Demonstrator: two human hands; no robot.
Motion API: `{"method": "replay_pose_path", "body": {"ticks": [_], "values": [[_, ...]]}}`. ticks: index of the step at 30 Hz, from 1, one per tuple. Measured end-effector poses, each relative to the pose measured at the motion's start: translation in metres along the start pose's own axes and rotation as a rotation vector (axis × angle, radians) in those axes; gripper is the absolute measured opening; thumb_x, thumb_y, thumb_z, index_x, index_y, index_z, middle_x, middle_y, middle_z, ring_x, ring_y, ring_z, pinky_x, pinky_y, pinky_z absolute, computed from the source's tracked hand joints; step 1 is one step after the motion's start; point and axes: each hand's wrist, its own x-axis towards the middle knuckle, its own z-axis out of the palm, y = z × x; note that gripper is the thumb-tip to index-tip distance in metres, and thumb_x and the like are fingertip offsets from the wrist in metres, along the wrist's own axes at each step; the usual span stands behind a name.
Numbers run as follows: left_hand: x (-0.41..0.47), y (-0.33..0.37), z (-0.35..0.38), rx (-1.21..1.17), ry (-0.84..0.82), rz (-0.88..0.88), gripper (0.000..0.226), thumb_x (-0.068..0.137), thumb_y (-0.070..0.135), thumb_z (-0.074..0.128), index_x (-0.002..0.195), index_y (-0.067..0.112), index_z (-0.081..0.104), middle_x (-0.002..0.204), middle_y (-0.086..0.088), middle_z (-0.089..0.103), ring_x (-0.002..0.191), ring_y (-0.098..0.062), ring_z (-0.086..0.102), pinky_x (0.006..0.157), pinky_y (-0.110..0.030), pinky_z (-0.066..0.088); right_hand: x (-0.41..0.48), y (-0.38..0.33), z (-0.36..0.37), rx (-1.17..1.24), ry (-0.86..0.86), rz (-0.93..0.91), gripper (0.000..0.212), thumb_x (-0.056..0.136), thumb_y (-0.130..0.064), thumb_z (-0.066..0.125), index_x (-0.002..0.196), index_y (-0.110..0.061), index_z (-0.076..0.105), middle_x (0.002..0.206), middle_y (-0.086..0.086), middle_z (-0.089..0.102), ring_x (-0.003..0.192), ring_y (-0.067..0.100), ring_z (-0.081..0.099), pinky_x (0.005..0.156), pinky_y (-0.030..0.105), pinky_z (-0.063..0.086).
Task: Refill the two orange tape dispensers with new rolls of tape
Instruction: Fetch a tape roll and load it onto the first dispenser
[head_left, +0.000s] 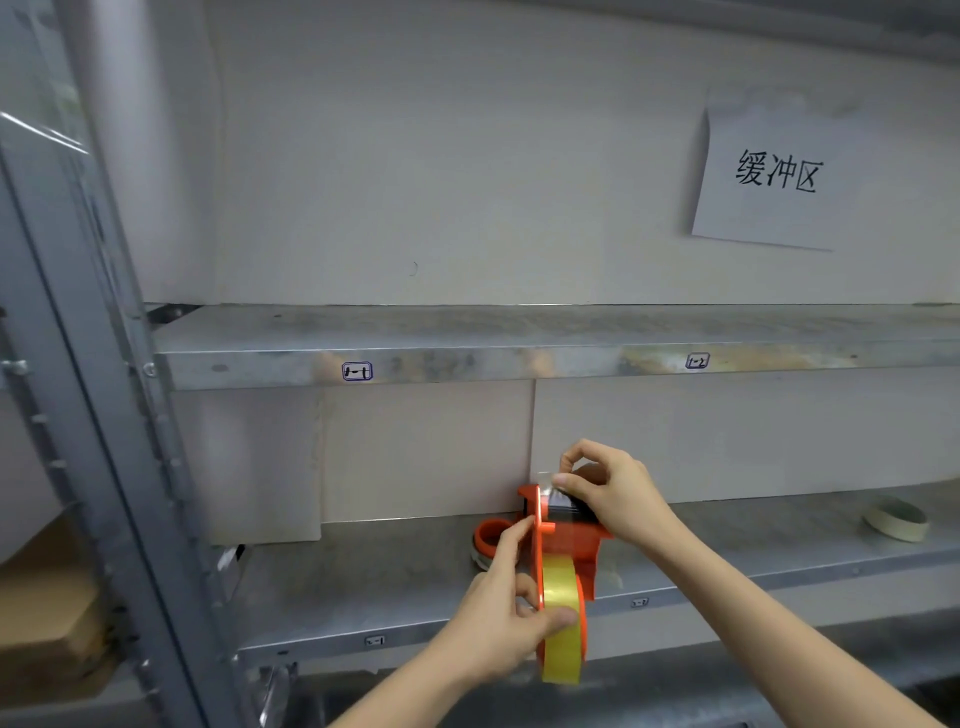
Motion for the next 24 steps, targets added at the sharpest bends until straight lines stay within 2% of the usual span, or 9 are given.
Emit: {"method": "replay_pose_path", "body": {"ticks": [2, 5, 9, 11, 13, 17, 20, 24], "values": [[-0.002, 0.000, 0.002, 0.002, -0.013, 0.013, 0.104, 0.076, 0.028, 0.079, 0.144, 0.056, 0.006, 0.116, -0.020, 0.062, 0.071, -0.015, 0.058, 0.079, -0.042, 0.059, 0.000, 0.001, 0.000, 0.025, 0.026, 0.003, 0.016, 0.085, -0.022, 0.066, 0.075, -0.013, 0.057, 0.048, 0.000, 0.051, 0.041, 0.006, 0.032, 0.041, 0.015, 0.028], [-0.005, 0.000, 0.004, 0.014, -0.029, 0.032, 0.115, 0.073, 0.025, 0.082, 0.144, 0.060, -0.002, 0.113, -0.021, 0.062, 0.071, -0.013, 0.056, 0.079, -0.042, 0.056, 0.001, 0.001, 0.001, 0.044, 0.018, 0.006, 0.016, 0.086, -0.022, 0.066, 0.077, -0.012, 0.057, 0.045, -0.002, 0.048, 0.039, 0.006, 0.032, 0.041, 0.014, 0.029], [-0.005, 0.002, 0.001, 0.040, -0.011, 0.065, 0.125, 0.069, 0.027, 0.082, 0.136, 0.070, -0.013, 0.106, -0.024, 0.064, 0.073, -0.023, 0.062, 0.081, -0.047, 0.057, 0.002, 0.002, 0.003, 0.071, 0.028, 0.019, 0.016, 0.085, -0.020, 0.066, 0.075, -0.013, 0.057, 0.038, -0.006, 0.047, 0.036, 0.003, 0.035, 0.039, 0.012, 0.026], [-0.006, 0.003, -0.001, 0.057, -0.008, 0.071, 0.126, 0.068, 0.027, 0.083, 0.133, 0.073, -0.015, 0.106, -0.026, 0.064, 0.073, -0.026, 0.062, 0.080, -0.049, 0.057, 0.002, 0.002, 0.005, 0.078, 0.028, 0.023, 0.016, 0.086, -0.019, 0.066, 0.074, -0.014, 0.056, 0.039, -0.006, 0.048, 0.036, 0.003, 0.037, 0.039, 0.011, 0.027], [-0.007, 0.004, -0.002, 0.056, -0.016, 0.070, 0.125, 0.069, 0.025, 0.083, 0.131, 0.075, -0.012, 0.106, -0.028, 0.063, 0.070, -0.022, 0.059, 0.081, -0.050, 0.057, 0.003, 0.001, 0.007, 0.078, 0.020, 0.025, 0.015, 0.086, -0.018, 0.066, 0.074, -0.014, 0.056, 0.037, -0.007, 0.049, 0.035, 0.002, 0.037, 0.038, 0.011, 0.025], [-0.012, 0.004, -0.004, 0.064, -0.030, 0.074, 0.125, 0.070, 0.024, 0.084, 0.131, 0.076, -0.012, 0.106, -0.027, 0.063, 0.071, -0.022, 0.062, 0.082, -0.046, 0.059, 0.005, 0.000, 0.010, 0.083, 0.015, 0.036, 0.015, 0.086, -0.016, 0.066, 0.074, -0.013, 0.057, 0.034, -0.008, 0.046, 0.034, 0.004, 0.034, 0.038, 0.013, 0.024], [-0.018, 0.002, -0.003, 0.091, -0.043, 0.064, 0.125, 0.070, 0.023, 0.084, 0.129, 0.077, -0.013, 0.109, -0.022, 0.062, 0.075, -0.026, 0.065, 0.084, -0.044, 0.058, 0.007, 0.000, 0.013, 0.071, 0.019, 0.037, 0.017, 0.086, -0.016, 0.065, 0.072, -0.016, 0.056, 0.035, -0.006, 0.048, 0.034, 0.004, 0.035, 0.041, 0.016, 0.029], [-0.020, -0.005, -0.004, 0.029, -0.042, 0.035, 0.132, 0.069, 0.022, 0.084, 0.128, 0.075, -0.021, 0.106, -0.023, 0.063, 0.071, -0.018, 0.057, 0.081, -0.049, 0.057, 0.009, -0.007, 0.015, 0.008, -0.067, 0.018, 0.019, 0.086, -0.017, 0.066, 0.071, -0.020, 0.055, 0.038, -0.008, 0.056, 0.036, 0.003, 0.043, 0.044, 0.014, 0.036]]}}
